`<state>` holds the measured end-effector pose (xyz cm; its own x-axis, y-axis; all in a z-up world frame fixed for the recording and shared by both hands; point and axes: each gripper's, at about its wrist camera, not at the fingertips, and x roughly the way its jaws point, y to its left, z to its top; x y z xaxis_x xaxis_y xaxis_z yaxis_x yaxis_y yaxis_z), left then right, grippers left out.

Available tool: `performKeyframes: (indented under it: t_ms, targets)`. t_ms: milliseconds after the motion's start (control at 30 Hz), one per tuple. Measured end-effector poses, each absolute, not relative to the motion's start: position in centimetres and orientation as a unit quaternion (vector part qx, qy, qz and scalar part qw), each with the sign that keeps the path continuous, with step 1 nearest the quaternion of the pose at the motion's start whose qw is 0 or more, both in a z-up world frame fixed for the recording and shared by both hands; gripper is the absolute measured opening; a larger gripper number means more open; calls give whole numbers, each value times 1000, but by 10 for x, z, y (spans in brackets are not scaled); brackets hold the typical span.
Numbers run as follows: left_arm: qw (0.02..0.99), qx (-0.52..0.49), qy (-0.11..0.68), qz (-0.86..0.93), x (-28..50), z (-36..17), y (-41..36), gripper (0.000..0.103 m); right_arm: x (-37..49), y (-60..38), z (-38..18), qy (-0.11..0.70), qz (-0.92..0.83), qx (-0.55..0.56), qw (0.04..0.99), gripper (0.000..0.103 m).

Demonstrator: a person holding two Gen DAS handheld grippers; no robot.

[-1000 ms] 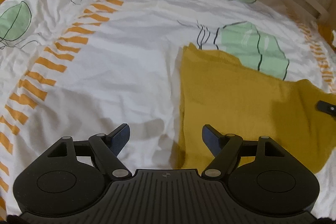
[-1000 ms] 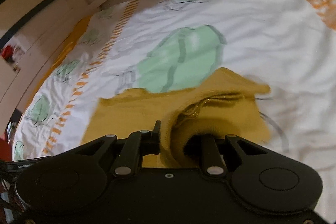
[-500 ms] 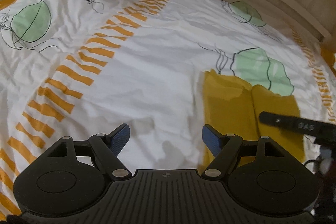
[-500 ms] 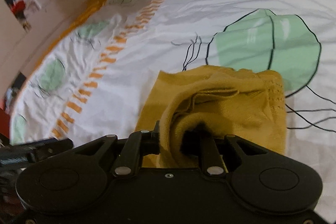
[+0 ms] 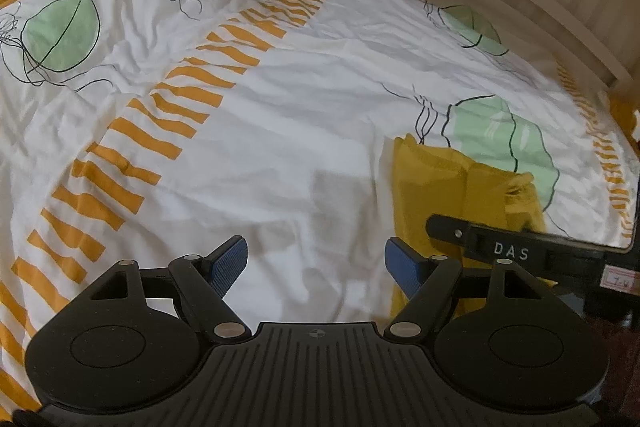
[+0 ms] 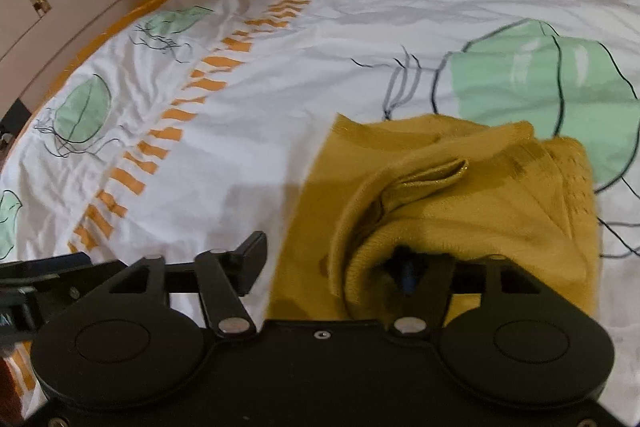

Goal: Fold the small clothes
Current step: 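Lift the edge with the right gripper, fold it over the sweater, release, then withdraw the open right gripper from the folded sweater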

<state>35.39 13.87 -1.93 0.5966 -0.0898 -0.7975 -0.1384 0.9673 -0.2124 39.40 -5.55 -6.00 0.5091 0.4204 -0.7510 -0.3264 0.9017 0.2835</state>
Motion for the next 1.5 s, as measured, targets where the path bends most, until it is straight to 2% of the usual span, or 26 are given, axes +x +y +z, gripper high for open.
performKeyframes:
  t_ms: [100,533,767,833,967,1100,1400,1500]
  targets:
    - [884,-130,449,17,354,-19,141,75,395,-52,-56,436,228,60,869,74]
    - [884,-139,447,18,354,-18,144,75,384,-87,-28,358,260,148,885,75]
    - [883,-137,449,10,353,-20,137,75,358,-117,-43,367,231,126,893,78]
    - [883,-135,449,7,353,-22,134,75,348,-121,-51,370,224,111,895,82]
    - [882,-130,454,-4,353,-28,124,75,326,-117,-70,379,213,41,900,84]
    - [883,-120,454,-16,352,-34,111,75,307,-114,-96,402,200,-22,893,91]
    - [882,-84,462,-33,350,-48,92,75,274,-124,-101,371,192,-60,906,96]
    - [879,-84,468,-36,349,-53,90,75,273,-138,-104,375,171,-38,910,96]
